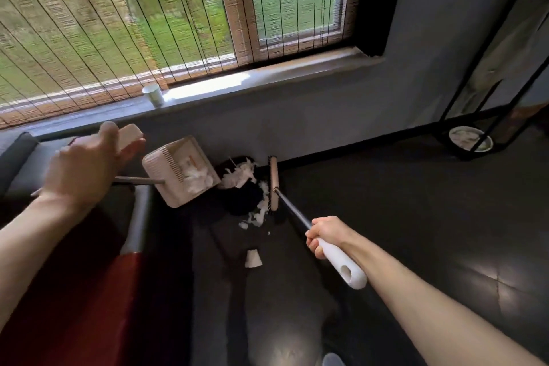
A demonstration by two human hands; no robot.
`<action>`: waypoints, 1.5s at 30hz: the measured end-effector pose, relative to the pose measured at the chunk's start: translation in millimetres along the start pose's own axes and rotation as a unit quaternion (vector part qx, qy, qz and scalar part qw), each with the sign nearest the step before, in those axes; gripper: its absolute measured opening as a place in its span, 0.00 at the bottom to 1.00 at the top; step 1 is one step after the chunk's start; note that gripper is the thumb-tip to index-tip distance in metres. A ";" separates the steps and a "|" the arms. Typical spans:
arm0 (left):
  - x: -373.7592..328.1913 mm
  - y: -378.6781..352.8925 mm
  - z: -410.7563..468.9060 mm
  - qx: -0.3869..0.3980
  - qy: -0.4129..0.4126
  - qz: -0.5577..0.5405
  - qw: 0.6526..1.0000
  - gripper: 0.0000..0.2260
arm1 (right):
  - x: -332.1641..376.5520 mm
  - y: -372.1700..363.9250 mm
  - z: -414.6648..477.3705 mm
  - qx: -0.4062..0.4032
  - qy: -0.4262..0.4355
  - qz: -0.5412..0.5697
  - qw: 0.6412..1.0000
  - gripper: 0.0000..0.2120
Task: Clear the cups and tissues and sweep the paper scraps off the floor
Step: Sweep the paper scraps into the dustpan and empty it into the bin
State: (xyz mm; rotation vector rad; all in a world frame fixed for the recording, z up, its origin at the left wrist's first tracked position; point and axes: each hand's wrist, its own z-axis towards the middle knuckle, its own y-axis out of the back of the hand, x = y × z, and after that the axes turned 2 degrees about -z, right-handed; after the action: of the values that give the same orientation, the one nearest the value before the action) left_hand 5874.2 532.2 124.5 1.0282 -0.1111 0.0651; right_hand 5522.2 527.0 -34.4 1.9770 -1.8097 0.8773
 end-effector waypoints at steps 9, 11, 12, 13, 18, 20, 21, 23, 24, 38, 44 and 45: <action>-31.5 14.4 -81.8 0.031 0.270 -0.072 0.960 0.18 | -4.5 13.5 6.8 0.009 -0.045 -0.035 0.998 0.11; -44.8 9.4 -100.2 0.062 0.303 -0.083 0.947 0.18 | -5.1 17.4 8.6 0.009 -0.055 -0.052 0.997 0.11; -50.2 4.9 -109.9 0.088 0.304 -0.077 0.945 0.17 | -5.4 19.4 10.0 0.008 -0.058 -0.060 0.996 0.10; -55.5 0.6 -119.8 0.120 0.298 -0.063 0.945 0.16 | -5.8 20.8 11.6 0.008 -0.059 -0.069 0.996 0.10; -79.6 -17.5 -165.4 0.147 0.370 -0.120 0.910 0.19 | -14.5 21.6 18.8 0.000 -0.063 -0.089 0.994 0.10; -82.0 -26.9 -184.4 0.158 0.379 -0.136 0.902 0.17 | -18.1 19.2 22.0 -0.004 -0.070 -0.098 0.993 0.09; -81.9 -32.1 -192.9 0.161 0.384 -0.145 0.898 0.17 | -19.5 17.5 24.2 -0.009 -0.074 -0.103 0.992 0.09; -77.6 -46.2 -207.6 0.169 0.399 -0.151 0.888 0.17 | -22.0 13.5 30.0 -0.018 -0.080 -0.107 0.991 0.09; -75.6 -53.9 -214.0 0.174 0.410 -0.150 0.883 0.17 | -23.8 11.3 32.8 -0.021 -0.084 -0.111 0.990 0.09; -61.0 -172.1 -211.6 0.178 0.501 -0.217 0.819 0.17 | -82.0 -12.6 89.1 0.009 -0.087 -0.402 0.912 0.15; -34.8 -213.4 -176.6 0.174 0.483 -0.247 0.822 0.17 | -69.2 -42.6 96.9 0.104 -0.068 -0.582 0.804 0.27; -31.1 -216.3 -174.9 0.177 0.483 -0.244 0.822 0.17 | -64.6 -42.9 95.3 0.117 -0.075 -0.580 0.802 0.28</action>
State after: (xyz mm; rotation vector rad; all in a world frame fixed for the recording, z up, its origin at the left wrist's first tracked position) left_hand 5877.1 570.7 -152.7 1.2571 1.1339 0.1370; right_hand 5584.6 525.3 -140.2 2.7283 -0.2334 0.4976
